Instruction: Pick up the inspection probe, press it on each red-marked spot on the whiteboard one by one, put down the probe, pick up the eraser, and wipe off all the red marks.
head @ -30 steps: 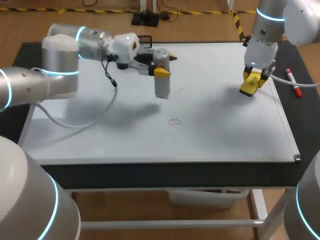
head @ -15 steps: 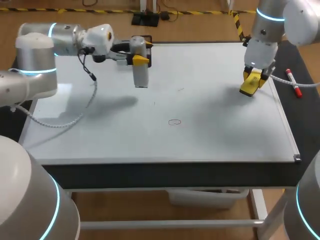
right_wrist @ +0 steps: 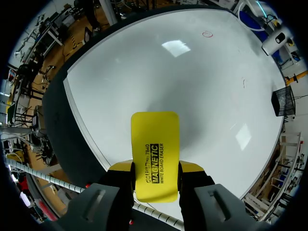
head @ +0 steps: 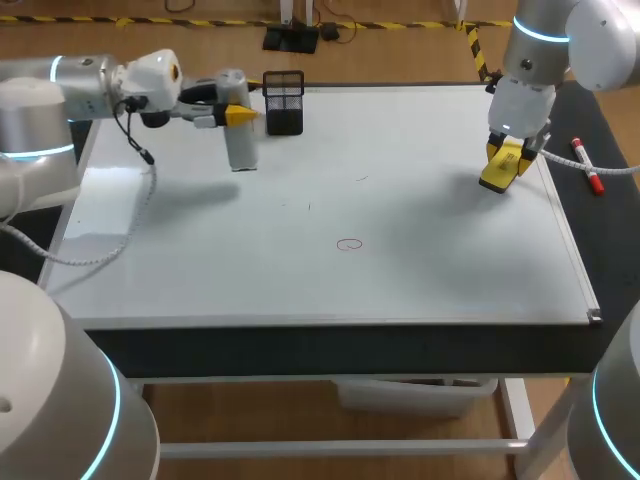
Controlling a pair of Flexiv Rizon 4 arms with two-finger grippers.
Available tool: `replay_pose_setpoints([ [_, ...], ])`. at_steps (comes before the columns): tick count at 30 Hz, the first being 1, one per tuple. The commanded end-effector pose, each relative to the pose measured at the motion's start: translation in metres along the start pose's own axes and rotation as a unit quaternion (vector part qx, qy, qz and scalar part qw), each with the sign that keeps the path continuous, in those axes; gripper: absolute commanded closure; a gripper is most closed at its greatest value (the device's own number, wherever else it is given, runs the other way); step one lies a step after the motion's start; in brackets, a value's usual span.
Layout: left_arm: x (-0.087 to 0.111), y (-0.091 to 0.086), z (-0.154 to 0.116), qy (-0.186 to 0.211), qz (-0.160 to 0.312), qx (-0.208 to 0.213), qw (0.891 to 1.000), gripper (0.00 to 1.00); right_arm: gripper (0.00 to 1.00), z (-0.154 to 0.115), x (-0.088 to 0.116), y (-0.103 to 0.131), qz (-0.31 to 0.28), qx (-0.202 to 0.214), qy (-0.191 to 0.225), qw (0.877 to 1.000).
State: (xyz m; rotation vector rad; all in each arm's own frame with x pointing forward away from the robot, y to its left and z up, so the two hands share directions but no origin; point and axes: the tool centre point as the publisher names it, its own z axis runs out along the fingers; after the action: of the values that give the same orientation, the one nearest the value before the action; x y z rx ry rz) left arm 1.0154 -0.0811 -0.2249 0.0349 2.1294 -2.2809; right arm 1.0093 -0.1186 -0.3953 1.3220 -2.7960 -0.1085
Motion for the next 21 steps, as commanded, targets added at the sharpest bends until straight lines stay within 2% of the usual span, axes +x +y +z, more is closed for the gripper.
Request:
replay_pose_setpoints([
  [1, 0.000, -0.006, -0.012, -0.011, -0.001, -0.005, 1.000, 1.00, 1.00, -0.001, 0.000, 0.000, -0.001, 0.001, 0.002, 1.000],
  [10, -0.008, -0.007, -0.032, -0.031, 0.001, -0.009, 0.999, 1.00, 1.00, -0.001, 0.000, 0.000, -0.001, 0.001, 0.002, 1.000],
  [21, -0.008, -0.007, -0.032, -0.031, 0.001, -0.009, 0.999, 1.00, 1.00, -0.001, 0.000, 0.000, -0.001, 0.001, 0.002, 1.000],
])
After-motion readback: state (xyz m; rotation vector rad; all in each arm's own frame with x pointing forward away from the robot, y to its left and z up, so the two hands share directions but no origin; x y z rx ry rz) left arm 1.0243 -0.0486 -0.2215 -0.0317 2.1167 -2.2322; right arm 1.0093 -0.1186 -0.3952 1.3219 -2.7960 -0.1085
